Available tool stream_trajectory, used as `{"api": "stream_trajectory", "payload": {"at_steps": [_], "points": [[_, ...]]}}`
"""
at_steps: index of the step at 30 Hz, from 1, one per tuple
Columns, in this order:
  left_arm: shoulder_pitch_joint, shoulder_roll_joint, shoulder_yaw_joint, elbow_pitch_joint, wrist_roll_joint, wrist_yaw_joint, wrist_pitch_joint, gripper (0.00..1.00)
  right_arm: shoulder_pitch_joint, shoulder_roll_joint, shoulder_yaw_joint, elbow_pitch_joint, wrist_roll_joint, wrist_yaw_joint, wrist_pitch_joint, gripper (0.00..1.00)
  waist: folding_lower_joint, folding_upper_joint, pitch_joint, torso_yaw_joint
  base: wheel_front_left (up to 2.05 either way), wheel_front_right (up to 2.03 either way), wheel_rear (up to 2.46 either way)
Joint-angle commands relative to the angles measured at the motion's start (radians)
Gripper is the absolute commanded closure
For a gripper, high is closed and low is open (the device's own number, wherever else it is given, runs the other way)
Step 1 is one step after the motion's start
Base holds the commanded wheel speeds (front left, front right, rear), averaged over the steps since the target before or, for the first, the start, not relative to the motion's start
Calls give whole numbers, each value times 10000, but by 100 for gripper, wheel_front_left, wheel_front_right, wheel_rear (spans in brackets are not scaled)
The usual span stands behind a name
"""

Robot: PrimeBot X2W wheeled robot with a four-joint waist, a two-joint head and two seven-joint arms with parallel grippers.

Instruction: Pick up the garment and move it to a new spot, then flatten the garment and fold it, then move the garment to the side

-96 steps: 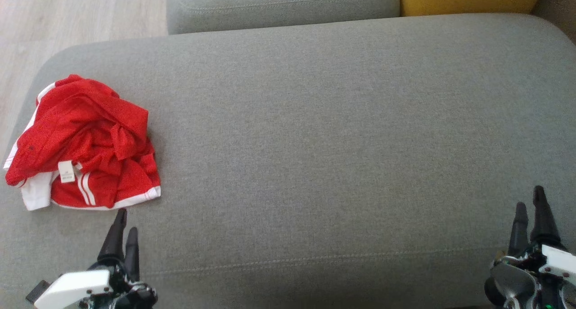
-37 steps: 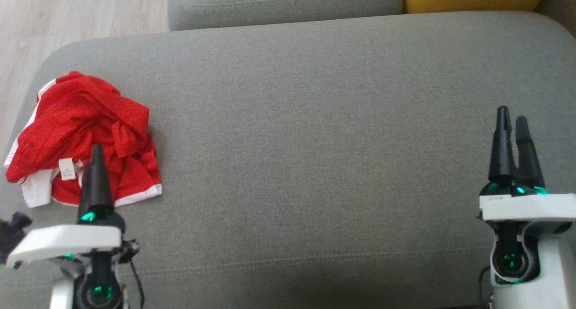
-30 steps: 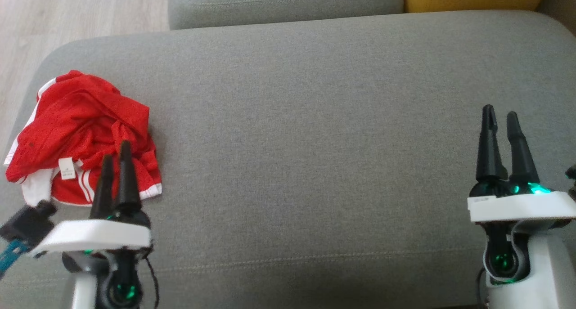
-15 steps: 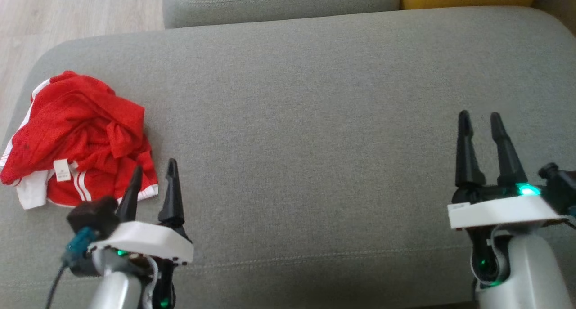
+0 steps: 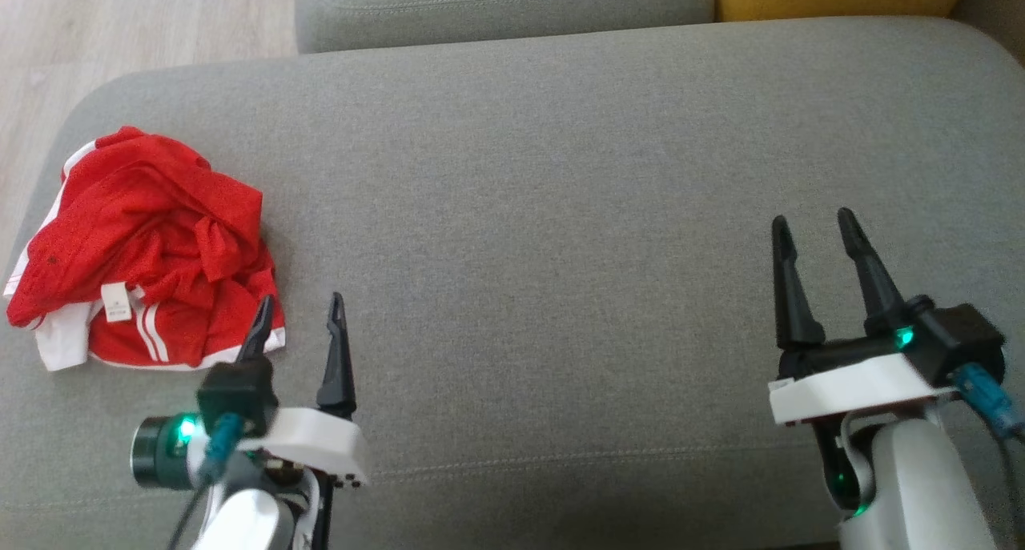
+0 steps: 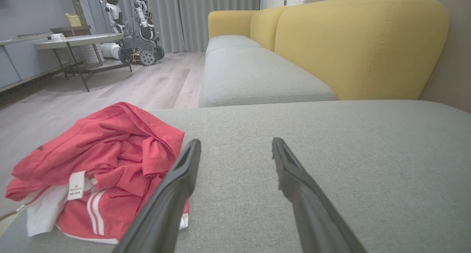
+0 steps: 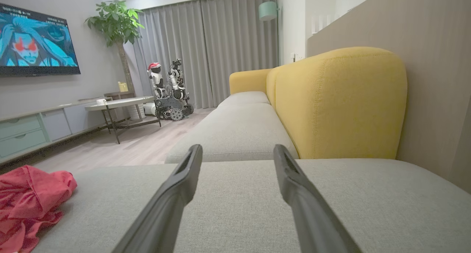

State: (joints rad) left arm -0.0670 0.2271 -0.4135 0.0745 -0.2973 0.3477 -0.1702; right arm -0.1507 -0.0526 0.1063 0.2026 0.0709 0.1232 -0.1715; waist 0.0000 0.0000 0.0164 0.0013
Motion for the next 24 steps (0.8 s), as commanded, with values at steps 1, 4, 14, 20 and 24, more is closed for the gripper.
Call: {"api": "stream_trajectory", "payload": {"at_steps": [1, 4, 14, 20, 24], "points": [[-687, 322, 7, -286, 427, 278, -188, 0, -382, 29, 346, -271, -571, 64, -176, 0, 0, 0, -15, 2, 0, 0, 0], [-726, 377, -157, -289, 519, 481, -247, 0, -402, 29, 400, -245, -809, 65, -234, 0, 0, 0, -24, 5, 0, 0, 0], [-365, -199, 551, -755, -121, 6, -538, 0, -353, 27, 501, 15, -75, 69, -525, 0, 0, 0, -72, 47, 0, 0, 0], [-16, -800, 1342, -581, 284, -1020, -714, 0, -390, 25, 598, 387, 96, 72, -701, 0, 0, 0, -102, 66, 0, 0, 0], [47, -1105, 1693, -449, 979, -1584, -831, 0, -489, 24, 674, 491, -411, 74, -818, 0, 0, 0, -110, 73, 0, 0, 0]]}}
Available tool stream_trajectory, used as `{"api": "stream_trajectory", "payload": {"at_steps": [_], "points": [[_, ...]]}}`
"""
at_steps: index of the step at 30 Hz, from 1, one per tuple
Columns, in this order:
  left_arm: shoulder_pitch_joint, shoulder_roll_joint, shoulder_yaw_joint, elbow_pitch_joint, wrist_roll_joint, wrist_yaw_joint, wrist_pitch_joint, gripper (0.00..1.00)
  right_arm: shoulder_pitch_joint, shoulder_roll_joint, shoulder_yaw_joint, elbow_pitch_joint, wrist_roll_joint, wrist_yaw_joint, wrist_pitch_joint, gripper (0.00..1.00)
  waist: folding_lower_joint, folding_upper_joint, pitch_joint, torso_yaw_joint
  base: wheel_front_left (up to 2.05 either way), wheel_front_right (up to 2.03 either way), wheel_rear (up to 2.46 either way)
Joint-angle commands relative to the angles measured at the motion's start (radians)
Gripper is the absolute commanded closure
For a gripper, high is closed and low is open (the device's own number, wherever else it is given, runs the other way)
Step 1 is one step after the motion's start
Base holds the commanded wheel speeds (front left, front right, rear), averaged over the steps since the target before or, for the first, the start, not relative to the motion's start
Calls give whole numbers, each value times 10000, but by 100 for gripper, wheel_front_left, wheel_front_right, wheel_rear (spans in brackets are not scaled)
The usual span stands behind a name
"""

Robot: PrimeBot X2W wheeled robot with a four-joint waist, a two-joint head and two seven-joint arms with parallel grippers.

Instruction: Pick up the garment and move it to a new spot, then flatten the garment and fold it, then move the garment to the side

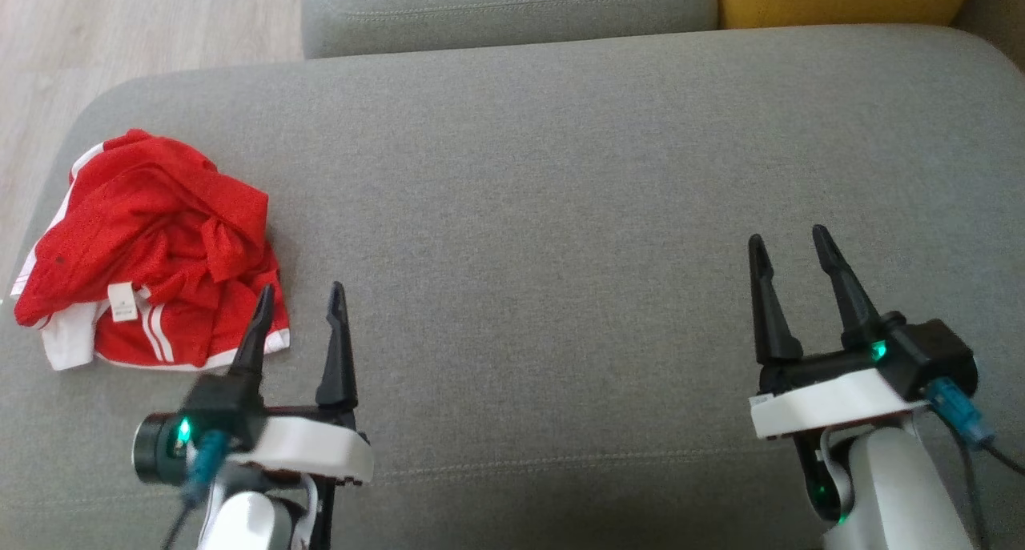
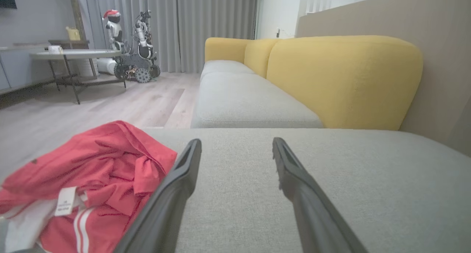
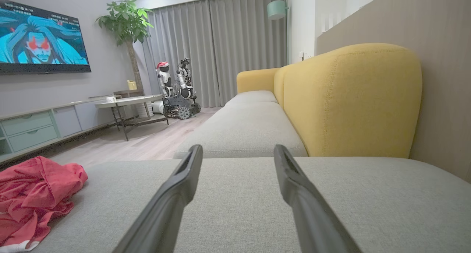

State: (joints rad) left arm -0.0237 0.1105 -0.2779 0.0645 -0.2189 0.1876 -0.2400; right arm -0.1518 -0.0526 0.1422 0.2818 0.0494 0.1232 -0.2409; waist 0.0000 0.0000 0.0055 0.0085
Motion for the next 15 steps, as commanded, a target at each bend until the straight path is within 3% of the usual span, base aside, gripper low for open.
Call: {"api": "stream_trajectory", "payload": {"at_steps": [1, 3, 15], "points": [[-395, 57, 343, -322, 539, -59, -162, 0, -498, 24, 332, -291, -335, 74, -153, 0, 0, 0, 0, 1, 0, 0, 0], [-406, -25, 369, -317, 1037, -123, -218, 0, -534, 23, 356, -281, -601, 75, -208, 0, 0, 0, 15, 7, 0, 0, 0], [-370, -485, 970, -206, 1274, -546, -218, 0, -504, 24, 409, -179, -595, 75, -208, 0, 0, 0, 111, 385, 0, 0, 0]]}}
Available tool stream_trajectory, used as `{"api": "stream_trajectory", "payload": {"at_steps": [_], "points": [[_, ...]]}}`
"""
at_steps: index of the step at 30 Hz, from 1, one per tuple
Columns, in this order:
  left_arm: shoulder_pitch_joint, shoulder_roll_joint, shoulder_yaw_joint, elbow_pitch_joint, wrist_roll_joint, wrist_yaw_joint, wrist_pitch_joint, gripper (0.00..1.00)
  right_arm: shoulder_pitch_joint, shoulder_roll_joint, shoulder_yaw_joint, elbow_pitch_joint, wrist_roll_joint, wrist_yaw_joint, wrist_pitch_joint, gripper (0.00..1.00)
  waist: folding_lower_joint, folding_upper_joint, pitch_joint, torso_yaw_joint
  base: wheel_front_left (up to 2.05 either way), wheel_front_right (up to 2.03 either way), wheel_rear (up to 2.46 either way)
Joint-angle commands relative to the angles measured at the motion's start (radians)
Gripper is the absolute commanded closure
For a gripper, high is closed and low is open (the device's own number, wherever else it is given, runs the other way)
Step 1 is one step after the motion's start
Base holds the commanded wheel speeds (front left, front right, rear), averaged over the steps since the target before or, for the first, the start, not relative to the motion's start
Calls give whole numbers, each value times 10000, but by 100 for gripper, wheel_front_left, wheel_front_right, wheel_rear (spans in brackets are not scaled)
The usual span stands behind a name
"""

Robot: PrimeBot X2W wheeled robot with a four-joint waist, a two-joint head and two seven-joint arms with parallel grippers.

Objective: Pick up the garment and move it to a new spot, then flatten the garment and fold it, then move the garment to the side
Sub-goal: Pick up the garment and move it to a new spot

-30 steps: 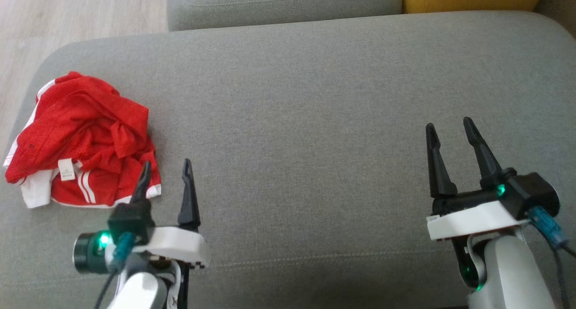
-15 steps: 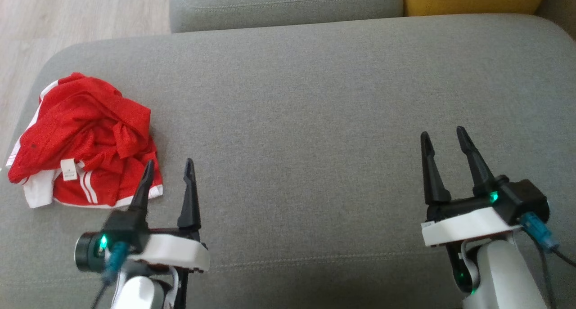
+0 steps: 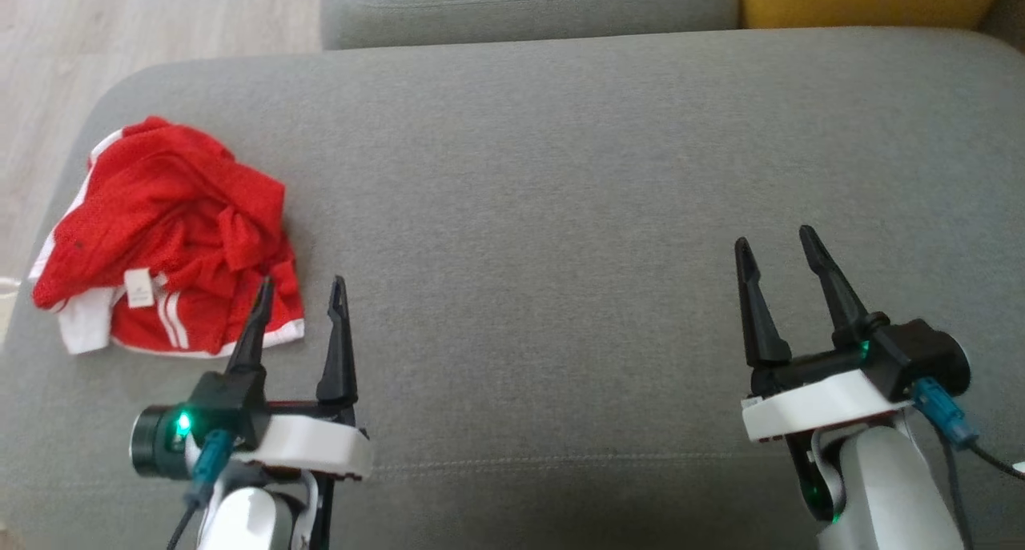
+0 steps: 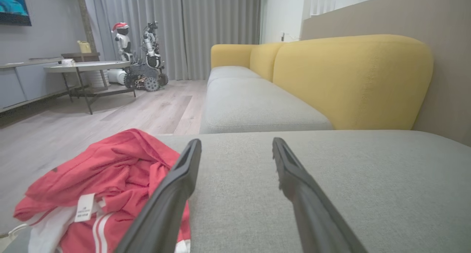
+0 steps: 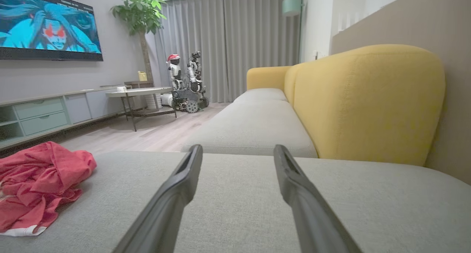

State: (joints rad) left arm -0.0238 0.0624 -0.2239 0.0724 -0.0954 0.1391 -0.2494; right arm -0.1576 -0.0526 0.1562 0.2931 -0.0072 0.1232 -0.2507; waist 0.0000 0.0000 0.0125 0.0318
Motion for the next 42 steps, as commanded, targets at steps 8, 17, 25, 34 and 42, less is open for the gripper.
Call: {"api": "stream_trajectory", "payload": {"at_steps": [8, 17, 25, 34, 42], "points": [[-385, -100, 874, -332, -156, -113, -124, 0, -395, 24, 607, -321, 3, 75, -111, 0, 0, 0, 151, 1246, 0, 0, 0], [-109, -119, 1193, -719, -247, -140, -124, 0, -282, 24, 948, -340, 154, 75, -111, 0, 0, 0, 88, 3018, 0, 0, 0], [219, -120, 1221, -901, -381, -57, -124, 0, -151, 24, 1166, -383, 245, 75, -111, 0, 0, 0, 24, 4303, 0, 0, 0], [483, -121, 1442, -1165, -485, 145, -124, 0, -237, 24, 1531, -323, 424, 75, -111, 0, 0, 0, 68, 4688, 0, 0, 0], [379, -121, 1689, -1179, -515, 113, -124, 0, -134, 24, 1465, -357, 524, 75, -111, 0, 0, 0, 169, 4658, 0, 0, 0]]}}
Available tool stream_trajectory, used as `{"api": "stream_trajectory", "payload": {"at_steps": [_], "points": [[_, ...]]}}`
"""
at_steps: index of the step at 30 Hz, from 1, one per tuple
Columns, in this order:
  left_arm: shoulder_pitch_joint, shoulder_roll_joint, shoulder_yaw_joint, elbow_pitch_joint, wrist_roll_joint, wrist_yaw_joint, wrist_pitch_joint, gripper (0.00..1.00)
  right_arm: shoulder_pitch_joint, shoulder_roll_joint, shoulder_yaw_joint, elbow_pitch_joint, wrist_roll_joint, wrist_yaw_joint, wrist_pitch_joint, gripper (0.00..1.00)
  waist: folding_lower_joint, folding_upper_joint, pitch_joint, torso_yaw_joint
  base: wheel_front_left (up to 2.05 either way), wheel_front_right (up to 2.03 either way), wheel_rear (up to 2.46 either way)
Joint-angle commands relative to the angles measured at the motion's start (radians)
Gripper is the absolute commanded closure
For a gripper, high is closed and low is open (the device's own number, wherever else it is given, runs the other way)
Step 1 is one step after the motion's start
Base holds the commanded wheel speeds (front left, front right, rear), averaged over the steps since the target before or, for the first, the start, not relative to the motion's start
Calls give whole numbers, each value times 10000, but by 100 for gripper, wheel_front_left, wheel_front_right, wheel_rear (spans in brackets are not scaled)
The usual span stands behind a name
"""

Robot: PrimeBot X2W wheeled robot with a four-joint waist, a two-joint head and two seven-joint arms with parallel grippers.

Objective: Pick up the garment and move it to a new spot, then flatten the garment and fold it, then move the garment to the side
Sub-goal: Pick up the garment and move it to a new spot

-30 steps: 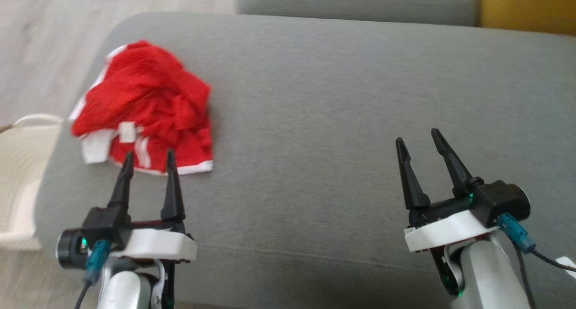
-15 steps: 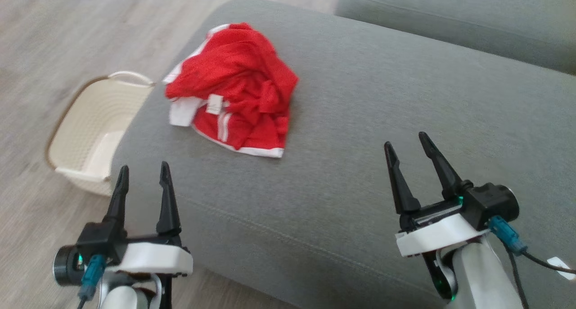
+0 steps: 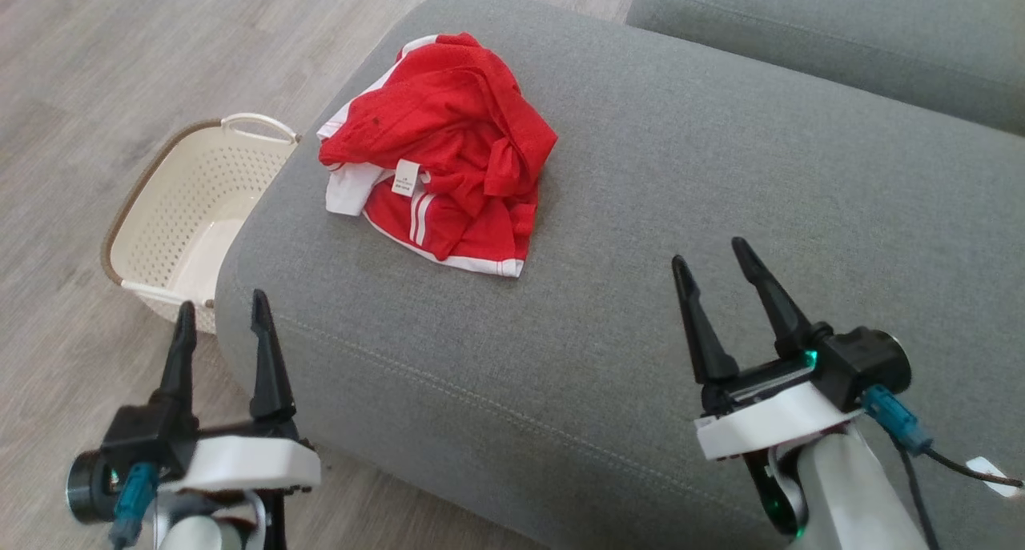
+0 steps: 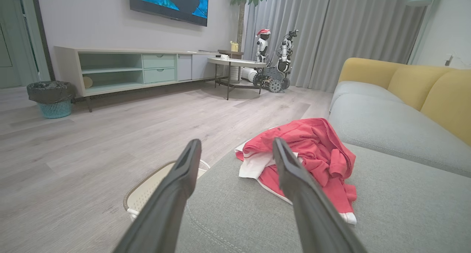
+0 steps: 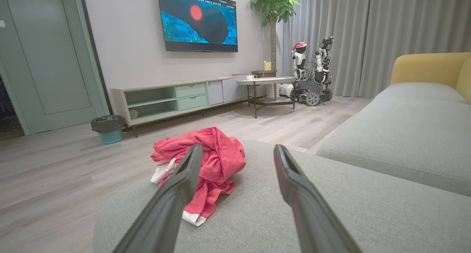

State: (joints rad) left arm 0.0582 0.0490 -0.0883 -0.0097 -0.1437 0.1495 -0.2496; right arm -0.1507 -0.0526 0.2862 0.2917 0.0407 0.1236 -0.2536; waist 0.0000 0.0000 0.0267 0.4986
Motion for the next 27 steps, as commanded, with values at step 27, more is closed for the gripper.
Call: {"api": "stream_trajectory", "payload": {"at_steps": [27], "points": [[-6442, 1393, 1481, 4918, -524, -2144, 858, 0, -768, -498, -1365, -3523, -1124, 71, 1142, 0, 0, 0, 4062, -1984, 0, 0, 0]]}}
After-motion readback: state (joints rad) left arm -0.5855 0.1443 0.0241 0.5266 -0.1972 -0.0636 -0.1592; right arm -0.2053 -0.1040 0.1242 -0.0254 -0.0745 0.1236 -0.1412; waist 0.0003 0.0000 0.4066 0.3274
